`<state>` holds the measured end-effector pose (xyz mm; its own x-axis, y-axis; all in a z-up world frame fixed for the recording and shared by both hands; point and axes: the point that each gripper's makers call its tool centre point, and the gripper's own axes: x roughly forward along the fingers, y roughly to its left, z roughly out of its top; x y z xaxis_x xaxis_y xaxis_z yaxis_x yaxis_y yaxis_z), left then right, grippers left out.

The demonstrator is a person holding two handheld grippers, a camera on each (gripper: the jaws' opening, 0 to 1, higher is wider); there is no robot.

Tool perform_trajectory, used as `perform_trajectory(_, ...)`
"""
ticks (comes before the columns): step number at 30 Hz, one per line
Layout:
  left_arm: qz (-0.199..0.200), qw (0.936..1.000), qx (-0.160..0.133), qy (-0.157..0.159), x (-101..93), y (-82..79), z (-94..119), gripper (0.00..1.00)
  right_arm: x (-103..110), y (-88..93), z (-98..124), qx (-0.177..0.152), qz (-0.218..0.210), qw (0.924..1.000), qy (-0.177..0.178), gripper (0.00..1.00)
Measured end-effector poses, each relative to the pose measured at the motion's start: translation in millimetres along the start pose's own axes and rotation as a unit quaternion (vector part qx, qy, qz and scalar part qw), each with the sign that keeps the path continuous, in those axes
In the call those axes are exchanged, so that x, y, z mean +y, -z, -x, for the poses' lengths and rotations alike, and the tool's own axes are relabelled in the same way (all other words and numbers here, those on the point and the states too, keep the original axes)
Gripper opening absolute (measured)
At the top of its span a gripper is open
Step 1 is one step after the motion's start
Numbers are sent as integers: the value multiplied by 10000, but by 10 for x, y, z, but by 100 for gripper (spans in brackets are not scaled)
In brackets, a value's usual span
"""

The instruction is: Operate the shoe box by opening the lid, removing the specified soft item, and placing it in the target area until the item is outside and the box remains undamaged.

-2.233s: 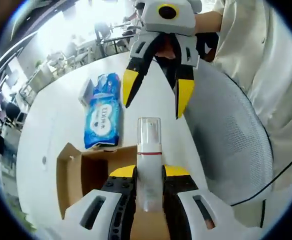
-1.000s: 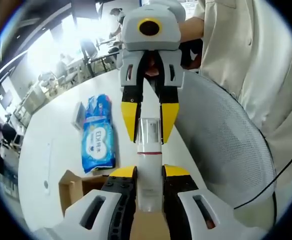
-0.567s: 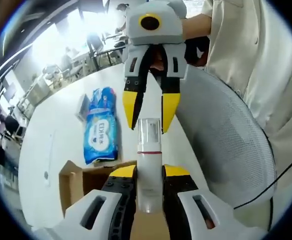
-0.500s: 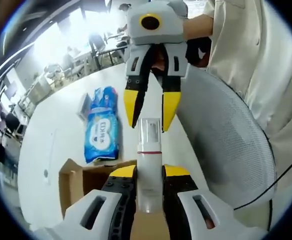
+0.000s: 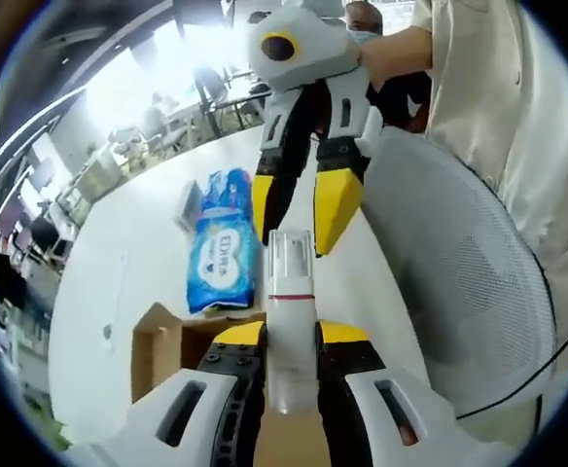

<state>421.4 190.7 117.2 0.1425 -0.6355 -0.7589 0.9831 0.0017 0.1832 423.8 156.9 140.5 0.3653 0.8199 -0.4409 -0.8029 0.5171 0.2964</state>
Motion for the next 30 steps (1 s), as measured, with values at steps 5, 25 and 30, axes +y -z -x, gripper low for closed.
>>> perform_trajectory(5, 64, 9998, -100, -131, 18, 1, -1, 17, -73, -45, -16, -87, -418, 9990, 108, 23)
perform_trajectory(25, -206, 9950, -91, -973, 149, 24, 53, 17, -118, -133, -68, -277, -1175, 9925, 186, 20)
perform_trajectory(30, -328, 9933, -86, -1106, 145, 17, 49, 17, -120, -136, -81, -278, -1338, 9905, 163, 20)
